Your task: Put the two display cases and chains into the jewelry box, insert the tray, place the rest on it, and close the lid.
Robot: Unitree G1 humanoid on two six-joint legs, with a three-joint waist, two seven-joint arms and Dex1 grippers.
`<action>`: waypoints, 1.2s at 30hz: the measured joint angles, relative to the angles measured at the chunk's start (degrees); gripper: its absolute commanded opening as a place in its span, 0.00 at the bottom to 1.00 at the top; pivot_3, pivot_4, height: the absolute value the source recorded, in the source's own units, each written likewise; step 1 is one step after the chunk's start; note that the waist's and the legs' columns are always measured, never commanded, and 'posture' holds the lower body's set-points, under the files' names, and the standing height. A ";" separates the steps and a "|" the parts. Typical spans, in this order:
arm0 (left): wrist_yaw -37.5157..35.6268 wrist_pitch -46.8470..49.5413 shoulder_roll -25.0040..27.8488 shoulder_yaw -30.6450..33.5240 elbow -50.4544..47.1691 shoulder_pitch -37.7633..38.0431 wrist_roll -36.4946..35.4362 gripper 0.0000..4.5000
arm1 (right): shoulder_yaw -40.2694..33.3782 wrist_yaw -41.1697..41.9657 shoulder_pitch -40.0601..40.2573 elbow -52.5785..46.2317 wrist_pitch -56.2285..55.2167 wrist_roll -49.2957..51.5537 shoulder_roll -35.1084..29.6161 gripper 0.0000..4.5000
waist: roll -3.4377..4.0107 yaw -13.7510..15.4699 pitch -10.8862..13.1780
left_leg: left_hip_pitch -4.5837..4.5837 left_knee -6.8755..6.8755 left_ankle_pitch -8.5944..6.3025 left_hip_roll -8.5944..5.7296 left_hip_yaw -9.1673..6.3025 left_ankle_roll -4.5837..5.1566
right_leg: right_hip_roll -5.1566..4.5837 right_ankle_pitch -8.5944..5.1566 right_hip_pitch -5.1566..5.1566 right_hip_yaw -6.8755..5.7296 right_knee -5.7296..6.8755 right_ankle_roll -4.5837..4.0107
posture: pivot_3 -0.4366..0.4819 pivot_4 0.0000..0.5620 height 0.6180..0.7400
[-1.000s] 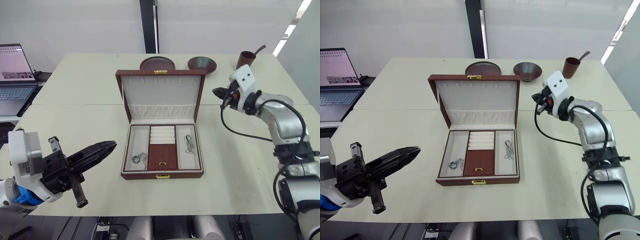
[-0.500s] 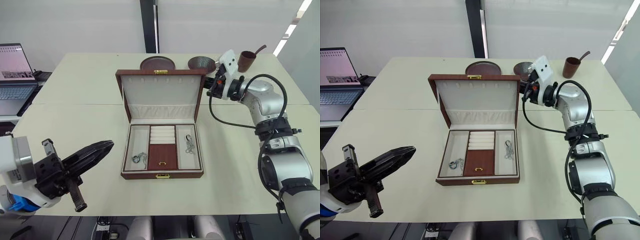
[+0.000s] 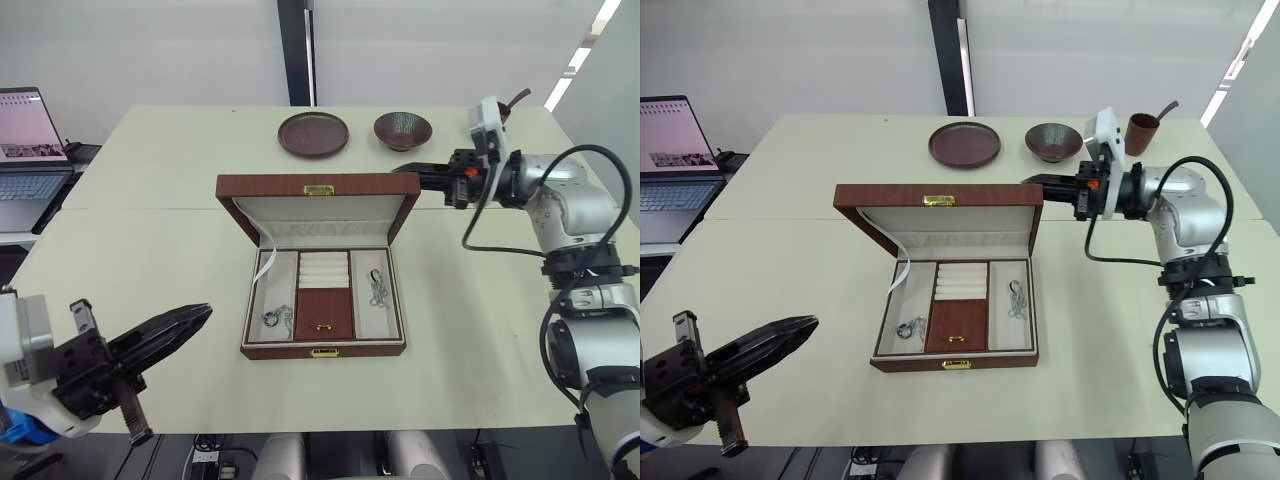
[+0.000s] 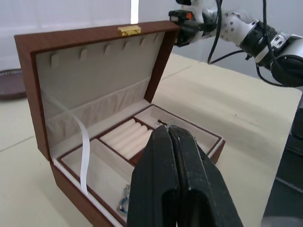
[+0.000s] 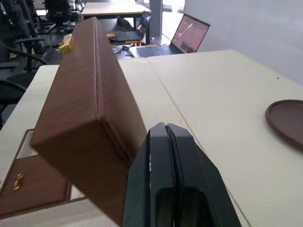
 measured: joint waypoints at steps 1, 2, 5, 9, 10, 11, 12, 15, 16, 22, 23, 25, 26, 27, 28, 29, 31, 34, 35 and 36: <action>-0.60 0.01 0.00 0.71 0.84 0.57 0.02 0.00 | 0.00 0.91 0.26 -1.45 1.42 0.84 -0.64 0.00 | 0.03 -0.03 0.02 | 0.02 0.00 0.00 0.01 0.00 0.00 | 0.00 0.00 0.00 0.00 0.01 0.00 | 0.48 0.27 0.95; -1.29 0.00 0.03 1.27 1.45 0.86 0.17 0.00 | 0.01 1.69 0.48 -2.76 2.56 1.76 -1.26 0.00 | 0.04 -0.06 0.02 | 0.03 0.00 0.00 0.01 0.00 0.00 | 0.01 0.00 0.00 0.00 0.01 0.00 | 0.48 0.27 0.95; -2.92 -0.03 0.09 2.23 3.67 1.39 0.81 0.00 | 0.13 4.31 1.74 -7.42 5.71 3.81 -3.57 0.00 | 0.04 0.00 0.02 | 0.03 0.01 0.00 0.01 0.01 0.00 | 0.03 0.00 0.03 -0.04 0.01 -0.01 | 0.48 0.27 0.95; -4.01 -0.03 0.15 2.24 4.41 1.33 1.37 0.00 | 0.71 5.38 3.19 -9.82 7.54 4.58 -4.42 0.00 | 0.03 -0.01 0.02 | 0.03 0.01 0.00 0.00 0.01 0.00 | 0.01 0.00 0.03 -0.01 0.00 0.00 | 0.48 0.27 0.95; -4.48 -0.03 0.15 2.24 4.75 1.33 1.43 0.00 | 0.71 5.33 3.21 -9.94 7.54 4.57 -4.68 0.00 | 0.03 -0.01 0.02 | 0.03 0.01 0.00 0.00 0.02 0.00 | 0.01 0.00 0.02 -0.02 0.00 0.00 | 0.48 0.27 0.95; -4.91 -0.03 0.15 2.25 5.15 1.36 1.49 0.00 | 0.69 5.26 3.21 -9.94 7.51 4.54 -5.06 0.00 | 0.03 0.00 0.02 | 0.02 0.01 0.00 0.00 0.02 0.00 | 0.01 -0.01 0.02 -0.04 0.00 -0.01 | 0.48 0.27 0.95; -5.12 -0.03 0.16 2.26 5.58 1.36 1.57 0.00 | 0.68 5.17 3.21 -9.94 7.46 4.52 -5.37 0.00 | 0.03 0.00 0.02 | 0.02 0.01 0.00 0.00 0.02 0.00 | 0.02 -0.01 0.02 -0.05 0.00 -0.01 | 0.48 0.27 0.95; -6.08 -0.03 0.37 2.30 7.04 1.26 2.18 0.00 | 0.64 4.70 3.29 -10.05 7.08 4.40 -5.73 0.00 | 0.03 -0.01 0.02 | 0.02 0.00 0.00 0.00 0.02 0.00 | 0.02 -0.01 0.02 -0.03 0.00 -0.01 | 0.48 0.27 0.95; -6.29 -0.03 0.60 2.35 7.97 1.16 2.79 0.00 | 0.63 4.25 3.58 -10.30 6.58 4.25 -5.95 0.00 | 0.03 0.00 0.02 | 0.02 0.00 0.00 0.00 0.03 0.00 | 0.02 -0.01 0.02 -0.05 0.00 -0.01 | 0.48 0.27 0.95; 2.27 0.34 1.40 1.10 14.39 -7.47 8.03 0.00 | -1.09 -1.38 11.39 -14.94 3.08 1.55 -9.17 0.00 | 0.02 0.56 0.01 | 0.00 0.03 0.00 -0.06 -0.04 0.00 | -0.02 -0.01 0.08 -0.11 -0.02 0.00 | 0.48 0.27 0.95; 5.24 0.65 1.51 0.22 16.37 -9.64 9.81 0.00 | -1.82 -3.02 13.23 -15.36 2.45 0.88 -9.52 0.00 | 0.02 0.59 0.01 | 0.00 0.04 0.00 -0.06 -0.04 0.00 | -0.02 0.00 0.07 -0.09 -0.01 0.00 | 0.48 0.27 0.95; 10.55 1.41 1.54 -2.85 19.61 -13.41 14.14 0.00 | -4.08 -6.44 17.38 -16.84 1.23 -0.26 -10.55 0.00 | 0.02 0.63 0.01 | -0.01 0.03 0.00 -0.08 -0.05 0.00 | -0.04 0.00 0.08 -0.07 -0.02 0.02 | 0.48 0.27 0.95; 12.93 1.63 1.48 -4.74 21.12 -15.02 16.39 0.00 | -5.47 -8.22 19.60 -17.56 0.75 -0.60 -11.04 0.00 | 0.01 0.56 0.01 | -0.03 0.02 0.00 -0.08 -0.06 0.00 | -0.04 0.01 0.06 -0.05 -0.03 0.03 | 0.48 0.27 0.95; 15.50 1.92 1.40 -6.89 22.47 -16.86 18.89 0.00 | -6.94 -9.99 22.00 -18.48 0.12 -1.10 -11.38 0.00 | 0.01 0.51 0.01 | -0.02 0.02 0.00 -0.08 -0.07 0.00 | -0.05 0.01 0.05 -0.04 -0.02 0.03 | 0.48 0.27 0.95; 18.29 2.50 1.46 -9.17 23.79 -18.89 21.76 0.00 | -8.28 -11.81 24.45 -19.67 -0.87 -1.84 -11.69 0.00 | 0.01 0.52 0.01 | -0.02 0.01 0.00 -0.08 -0.08 0.00 | -0.05 0.01 0.06 -0.05 -0.02 0.03 | 0.48 0.27 0.95; 20.63 2.93 1.45 -10.87 25.04 -20.05 24.23 0.00 | -9.03 -13.23 26.15 -20.27 -1.65 -2.47 -11.75 0.00 | 0.01 0.46 0.02 | -0.02 0.02 0.00 -0.07 -0.08 0.00 | -0.04 0.01 0.06 -0.06 0.00 0.03 | 0.48 0.27 0.95; 24.22 1.67 0.80 -14.62 28.75 -23.13 29.69 0.00 | -10.88 -17.05 31.05 -21.30 -5.68 -4.89 -11.73 0.00 | 0.00 0.40 0.01 | 0.00 0.00 0.00 -0.06 -0.06 0.00 | -0.02 0.01 0.06 -0.05 0.01 0.03 | 0.48 0.27 0.95; 26.36 -2.87 -2.22 -17.25 33.62 -26.41 34.94 0.00 | -12.18 -22.75 36.52 -19.91 -13.17 -9.22 -10.43 0.00 | 0.00 -0.05 0.01 | 0.06 0.00 0.00 -0.04 0.01 -0.01 | -0.02 0.02 0.04 0.01 0.03 0.04 | 0.48 0.27 0.95; 27.07 -4.37 -3.15 -17.83 34.98 -27.41 36.45 0.00 | -12.48 -25.00 37.36 -18.67 -15.83 -10.55 -9.44 0.00 | 0.00 -0.10 0.01 | 0.07 0.02 0.01 -0.05 0.02 -0.01 | -0.02 0.02 0.04 0.02 0.06 0.04 | 0.48 0.27 0.95; 27.81 -5.81 -4.02 -18.58 36.32 -28.30 37.86 0.00 | -12.96 -28.03 38.27 -17.17 -18.90 -12.25 -8.05 0.00 | -0.01 -0.09 0.00 | 0.08 0.01 0.01 -0.04 0.04 -0.01 | 0.00 0.02 0.05 0.01 0.06 0.04 | 0.48 0.27 0.95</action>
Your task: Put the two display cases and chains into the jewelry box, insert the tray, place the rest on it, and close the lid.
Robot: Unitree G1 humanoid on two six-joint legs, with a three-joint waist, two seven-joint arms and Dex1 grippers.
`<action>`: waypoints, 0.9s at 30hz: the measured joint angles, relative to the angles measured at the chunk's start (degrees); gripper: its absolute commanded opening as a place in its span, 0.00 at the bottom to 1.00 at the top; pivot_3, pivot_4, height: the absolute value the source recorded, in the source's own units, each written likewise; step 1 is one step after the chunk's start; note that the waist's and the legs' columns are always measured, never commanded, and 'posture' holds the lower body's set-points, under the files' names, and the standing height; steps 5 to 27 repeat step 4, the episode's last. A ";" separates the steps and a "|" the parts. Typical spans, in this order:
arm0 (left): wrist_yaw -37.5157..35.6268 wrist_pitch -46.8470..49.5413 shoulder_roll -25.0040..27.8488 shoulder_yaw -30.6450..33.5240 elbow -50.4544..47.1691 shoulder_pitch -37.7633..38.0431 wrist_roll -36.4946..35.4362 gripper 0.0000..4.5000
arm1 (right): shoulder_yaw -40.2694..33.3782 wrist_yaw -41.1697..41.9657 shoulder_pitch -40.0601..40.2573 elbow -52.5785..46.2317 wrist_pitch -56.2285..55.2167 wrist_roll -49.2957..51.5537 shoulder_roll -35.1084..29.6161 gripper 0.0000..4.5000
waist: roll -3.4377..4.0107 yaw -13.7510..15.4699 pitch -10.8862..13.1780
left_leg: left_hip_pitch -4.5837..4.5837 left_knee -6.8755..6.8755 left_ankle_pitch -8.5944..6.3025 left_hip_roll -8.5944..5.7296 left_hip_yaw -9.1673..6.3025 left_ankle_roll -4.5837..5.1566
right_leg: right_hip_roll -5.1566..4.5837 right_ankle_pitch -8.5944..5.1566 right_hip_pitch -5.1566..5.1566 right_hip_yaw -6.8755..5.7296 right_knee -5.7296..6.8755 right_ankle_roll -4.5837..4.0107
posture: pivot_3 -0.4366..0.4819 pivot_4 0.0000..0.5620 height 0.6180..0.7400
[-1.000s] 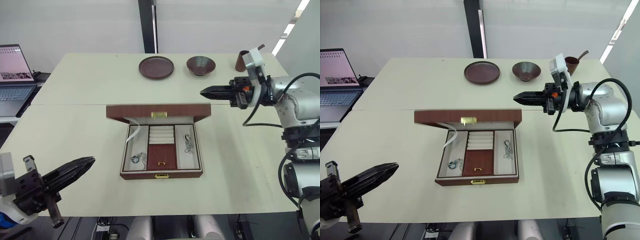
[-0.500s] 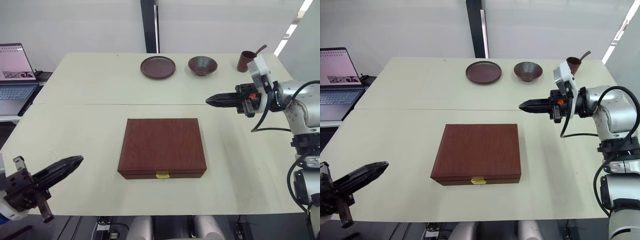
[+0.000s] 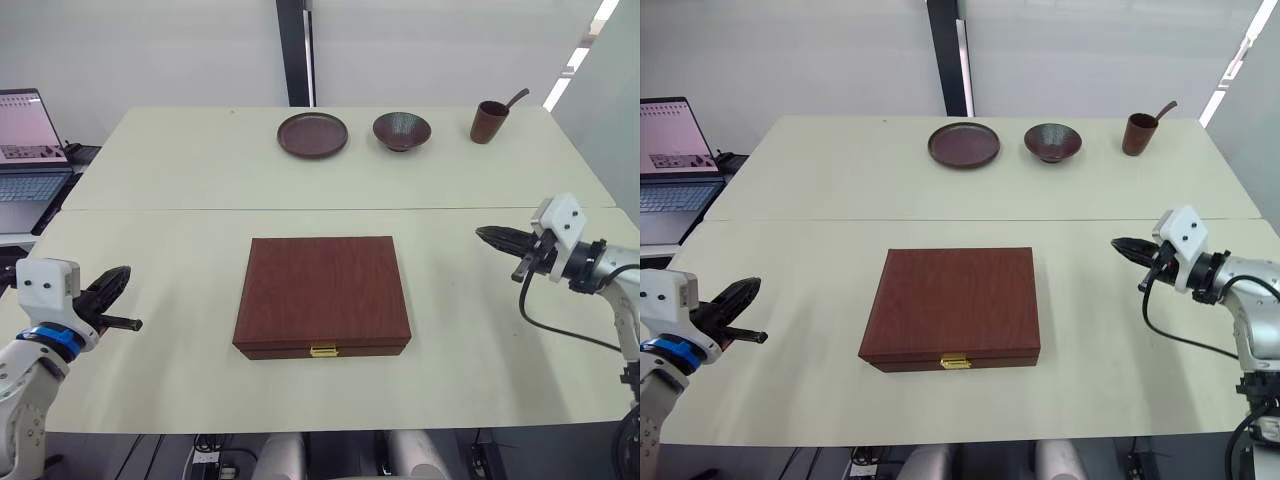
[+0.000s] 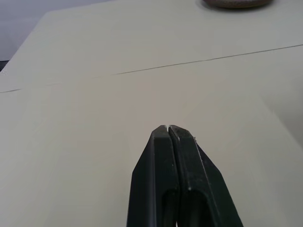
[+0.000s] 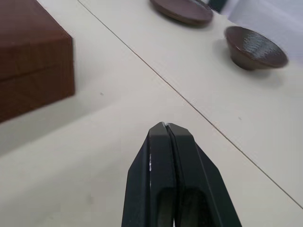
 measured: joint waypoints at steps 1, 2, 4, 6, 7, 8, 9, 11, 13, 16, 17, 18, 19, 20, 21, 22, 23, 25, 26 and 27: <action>0.63 -1.18 -1.00 -0.43 1.31 -0.68 1.21 0.00 | -0.17 -2.82 0.61 1.73 -2.52 -1.55 1.32 0.00 | 0.00 0.01 0.00 | 0.00 0.00 0.00 0.01 0.03 0.00 | 0.01 0.00 0.00 -0.01 0.00 0.00 | 0.48 0.27 0.95; 1.09 -1.84 -1.65 -1.10 2.46 -0.98 2.16 0.00 | -0.10 -4.99 1.06 3.59 -4.57 -2.99 2.40 0.00 | 0.00 0.02 0.00 | 0.00 0.00 0.00 0.01 0.03 0.00 | 0.00 0.00 0.00 0.02 0.00 0.00 | 0.48 0.27 0.95; 1.17 -2.97 -2.45 -2.01 4.01 -1.63 3.50 0.00 | 0.41 -7.89 1.06 6.56 -7.79 -5.15 3.56 0.00 | 0.00 0.06 0.00 | -0.03 0.00 0.00 0.02 0.03 0.00 | -0.02 0.00 -0.01 0.01 0.01 0.00 | 0.48 0.27 0.95; 1.17 -2.97 -2.45 -2.01 4.01 -1.63 3.50 0.00 | 0.41 -7.89 1.06 6.56 -7.79 -5.15 3.56 0.00 | 0.00 0.06 0.00 | -0.03 0.00 0.00 0.02 0.03 0.00 | -0.02 0.00 -0.01 0.01 0.01 0.00 | 0.48 0.27 0.95; 1.17 -2.97 -2.45 -2.01 4.01 -1.63 3.50 0.00 | 0.41 -7.89 1.06 6.56 -7.79 -5.15 3.56 0.00 | 0.00 0.06 0.00 | -0.03 0.00 0.00 0.02 0.03 0.00 | -0.02 0.00 -0.01 0.01 0.01 0.00 | 0.48 0.27 0.95; 1.17 -2.97 -2.45 -2.01 4.01 -1.63 3.50 0.00 | 0.41 -7.89 1.06 6.56 -7.79 -5.15 3.56 0.00 | 0.00 0.06 0.00 | -0.03 0.00 0.00 0.02 0.03 0.00 | -0.02 0.00 -0.01 0.01 0.01 0.00 | 0.48 0.27 0.95; 1.17 -2.97 -2.45 -2.01 4.01 -1.63 3.50 0.00 | 0.41 -7.89 1.06 6.56 -7.79 -5.15 3.56 0.00 | 0.00 0.06 0.00 | -0.03 0.00 0.00 0.02 0.03 0.00 | -0.02 0.00 -0.01 0.01 0.01 0.00 | 0.48 0.27 0.95; 1.17 -2.97 -2.45 -2.01 4.01 -1.63 3.50 0.00 | 0.41 -7.89 1.06 6.56 -7.79 -5.15 3.56 0.00 | 0.00 0.06 0.00 | -0.03 0.00 0.00 0.02 0.03 0.00 | -0.02 0.00 -0.01 0.01 0.01 0.00 | 0.48 0.27 0.95; 1.17 -2.97 -2.45 -2.01 4.01 -1.63 3.50 0.00 | 0.41 -7.89 1.06 6.56 -7.79 -5.15 3.56 0.00 | 0.00 0.06 0.00 | -0.03 0.00 0.00 0.02 0.03 0.00 | -0.02 0.00 -0.01 0.01 0.01 0.00 | 0.48 0.27 0.95; 1.17 -2.97 -2.45 -2.01 4.01 -1.63 3.50 0.00 | 0.41 -7.89 1.06 6.56 -7.79 -5.15 3.56 0.00 | 0.00 0.06 0.00 | -0.03 0.00 0.00 0.02 0.03 0.00 | -0.02 0.00 -0.01 0.01 0.01 0.00 | 0.48 0.27 0.95; 1.17 -2.97 -2.45 -2.01 4.01 -1.63 3.50 0.00 | 0.41 -7.89 1.06 6.56 -7.79 -5.15 3.56 0.00 | 0.00 0.06 0.00 | -0.03 0.00 0.00 0.02 0.03 0.00 | -0.02 0.00 -0.01 0.01 0.01 0.00 | 0.48 0.27 0.95; 1.17 -2.97 -2.45 -2.01 4.01 -1.63 3.50 0.00 | 0.41 -7.89 1.06 6.56 -7.79 -5.15 3.56 0.00 | 0.00 0.06 0.00 | -0.03 0.00 0.00 0.02 0.03 0.00 | -0.02 0.00 -0.01 0.01 0.01 0.00 | 0.48 0.27 0.95; 1.17 -2.97 -2.45 -2.01 4.01 -1.63 3.50 0.00 | 0.41 -7.89 1.06 6.56 -7.79 -5.15 3.56 0.00 | 0.00 0.06 0.00 | -0.03 0.00 0.00 0.02 0.03 0.00 | -0.02 0.00 -0.01 0.01 0.01 0.00 | 0.48 0.27 0.95; 1.17 -2.97 -2.45 -2.01 4.01 -1.63 3.50 0.00 | 0.41 -7.89 1.06 6.56 -7.79 -5.15 3.56 0.00 | 0.00 0.06 0.00 | -0.03 0.00 0.00 0.02 0.03 0.00 | -0.02 0.00 -0.01 0.01 0.01 0.00 | 0.48 0.27 0.95; 1.17 -2.97 -2.45 -2.01 4.01 -1.63 3.50 0.00 | 0.41 -7.89 1.06 6.56 -7.79 -5.15 3.56 0.00 | 0.00 0.06 0.00 | -0.03 0.00 0.00 0.02 0.03 0.00 | -0.02 0.00 -0.01 0.01 0.01 0.00 | 0.48 0.27 0.95; 1.17 -2.97 -2.45 -2.01 4.01 -1.63 3.50 0.00 | 0.41 -7.89 1.06 6.56 -7.79 -5.15 3.56 0.00 | 0.00 0.06 0.00 | -0.03 0.00 0.00 0.02 0.03 0.00 | -0.02 0.00 -0.01 0.01 0.01 0.00 | 0.48 0.27 0.95; 1.17 -2.97 -2.45 -2.01 4.01 -1.63 3.50 0.00 | 0.41 -7.89 1.06 6.56 -7.79 -5.15 3.56 0.00 | 0.00 0.06 0.00 | -0.03 0.00 0.00 0.02 0.03 0.00 | -0.02 0.00 -0.01 0.01 0.01 0.00 | 0.48 0.27 0.95; 1.17 -2.97 -2.45 -2.01 4.01 -1.63 3.50 0.00 | 0.41 -7.89 1.06 6.56 -7.79 -5.15 3.56 0.00 | 0.00 0.06 0.00 | -0.03 0.00 0.00 0.02 0.03 0.00 | -0.02 0.00 -0.01 0.01 0.01 0.00 | 0.48 0.27 0.95; 1.17 -2.97 -2.45 -2.01 4.01 -1.63 3.50 0.00 | 0.41 -7.89 1.06 6.56 -7.79 -5.15 3.56 0.00 | 0.00 0.06 0.00 | -0.03 0.00 0.00 0.02 0.03 0.00 | -0.02 0.00 -0.01 0.01 0.01 0.00 | 0.48 0.27 0.95; 1.17 -2.97 -2.45 -2.01 4.01 -1.63 3.50 0.00 | 0.41 -7.89 1.06 6.56 -7.79 -5.15 3.56 0.00 | 0.00 0.06 0.00 | -0.03 0.00 0.00 0.02 0.03 0.00 | -0.02 0.00 -0.01 0.01 0.01 0.00 | 0.48 0.27 0.95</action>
